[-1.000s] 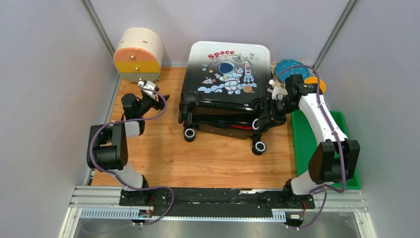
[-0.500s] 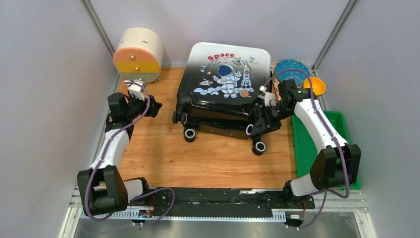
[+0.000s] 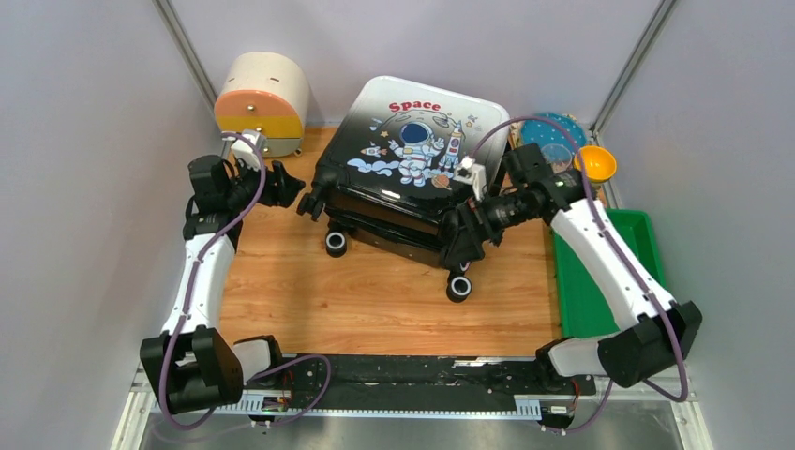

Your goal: Open, take out, and arrange the luggage

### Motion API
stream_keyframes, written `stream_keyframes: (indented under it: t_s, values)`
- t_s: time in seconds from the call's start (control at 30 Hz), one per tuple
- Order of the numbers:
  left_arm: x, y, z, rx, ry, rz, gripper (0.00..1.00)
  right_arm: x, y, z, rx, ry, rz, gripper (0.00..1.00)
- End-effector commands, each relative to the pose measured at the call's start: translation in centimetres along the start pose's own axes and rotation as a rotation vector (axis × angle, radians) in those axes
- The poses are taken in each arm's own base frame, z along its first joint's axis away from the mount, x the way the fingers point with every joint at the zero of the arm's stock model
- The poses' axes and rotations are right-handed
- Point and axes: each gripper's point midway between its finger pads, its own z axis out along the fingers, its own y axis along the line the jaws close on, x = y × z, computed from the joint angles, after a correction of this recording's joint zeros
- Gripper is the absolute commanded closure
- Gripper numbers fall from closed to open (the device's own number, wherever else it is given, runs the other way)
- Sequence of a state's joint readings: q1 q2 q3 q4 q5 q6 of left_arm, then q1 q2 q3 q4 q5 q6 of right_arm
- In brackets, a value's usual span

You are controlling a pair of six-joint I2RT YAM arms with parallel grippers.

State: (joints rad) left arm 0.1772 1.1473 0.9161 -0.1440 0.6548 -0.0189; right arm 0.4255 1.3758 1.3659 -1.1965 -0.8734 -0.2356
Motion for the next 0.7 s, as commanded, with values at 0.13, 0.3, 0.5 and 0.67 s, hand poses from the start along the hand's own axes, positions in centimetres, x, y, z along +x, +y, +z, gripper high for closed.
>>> stream_keyframes:
  t_s: [0.13,0.3,0.5,0.67]
  values:
    - [-2.7,-1.9,0.3,0.076,0.001,-0.006,0.21,-5.5,-1.7,-8.5,0.179,-0.317,-0.079,0.07]
    - [-0.4,-3.5,1.4,0.083,0.111,0.111,0.21,-6.3,-9.3,-12.0,0.421,-0.426,0.156,0.09]
    - [3.4,-3.8,1.8,0.061,0.296,0.146,0.21,-3.7,-15.6,-13.8,0.619,-0.408,0.324,0.16]
    - [6.4,-4.2,1.4,0.055,0.397,0.151,0.51,-2.1,-19.8,-12.0,0.652,-0.366,0.377,0.32]
